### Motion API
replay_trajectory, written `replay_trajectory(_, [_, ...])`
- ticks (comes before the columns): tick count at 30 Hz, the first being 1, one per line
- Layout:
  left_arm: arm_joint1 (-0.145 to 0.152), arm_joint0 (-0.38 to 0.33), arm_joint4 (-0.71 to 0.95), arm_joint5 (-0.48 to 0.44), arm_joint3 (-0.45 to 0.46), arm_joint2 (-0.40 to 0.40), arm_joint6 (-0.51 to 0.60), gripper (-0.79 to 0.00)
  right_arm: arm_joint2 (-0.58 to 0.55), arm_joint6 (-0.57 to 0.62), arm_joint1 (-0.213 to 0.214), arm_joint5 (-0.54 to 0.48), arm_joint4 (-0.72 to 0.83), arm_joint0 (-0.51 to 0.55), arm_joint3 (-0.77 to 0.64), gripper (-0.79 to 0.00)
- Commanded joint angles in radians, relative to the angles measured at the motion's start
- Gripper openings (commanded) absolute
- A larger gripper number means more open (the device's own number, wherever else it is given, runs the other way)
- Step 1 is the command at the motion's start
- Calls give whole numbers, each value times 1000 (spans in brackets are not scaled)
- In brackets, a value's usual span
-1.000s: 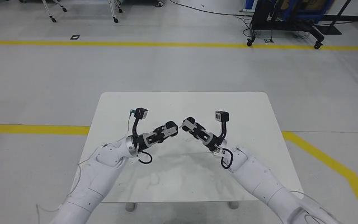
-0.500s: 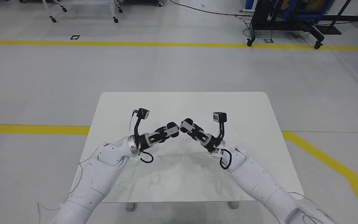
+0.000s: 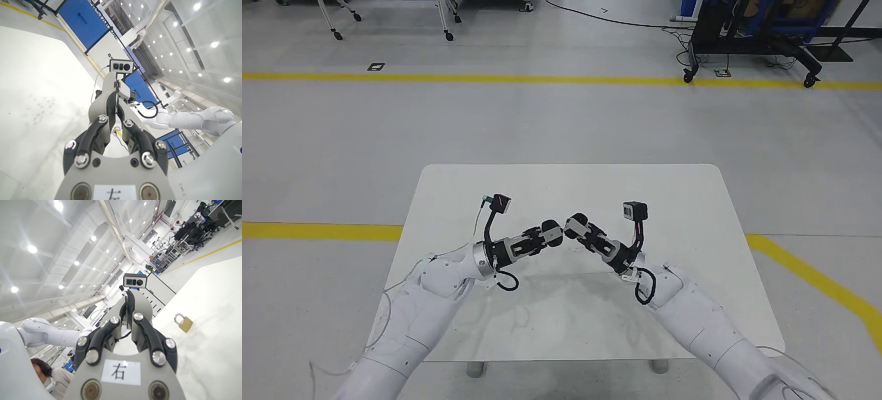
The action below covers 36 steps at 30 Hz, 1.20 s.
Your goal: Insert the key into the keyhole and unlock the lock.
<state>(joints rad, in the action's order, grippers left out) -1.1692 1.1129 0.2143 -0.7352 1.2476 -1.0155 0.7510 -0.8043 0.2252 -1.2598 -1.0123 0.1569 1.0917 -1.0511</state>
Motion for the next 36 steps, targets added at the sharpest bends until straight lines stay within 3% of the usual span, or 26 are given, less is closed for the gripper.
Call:
replay_trajectory(1, [0, 2, 2, 1, 2, 1, -1, -690, -4, -3, -3, 0, -9, 2, 2, -785])
replay_trajectory(5, [-1, 1, 8, 0, 1, 1, 1, -674, -10, -4, -8, 0, -20, 5, 4, -785])
replay_trajectory(10, [-1, 2, 9, 2, 0, 1, 2, -785, -14, 4, -15, 0, -22, 6, 8, -785])
replay_trajectory(18, [-1, 3, -1, 13, 0, -1, -9, -785, -21, 36, -23, 0, -1, 7, 12, -767])
replay_trajectory(19, [-1, 3, -4, 12, 0, -2, -11, -785, -23, 40, -24, 0, 3, 7, 13, -135])
replay_trajectory(20, [-1, 3, -5, 12, 0, -4, -12, -785, -26, 43, -24, 0, 7, 8, 15, 0])
replay_trajectory(36, [9, 11, 32, 1, 9, -45, 2, -785, -30, 43, -25, 0, 13, 8, 15, 0])
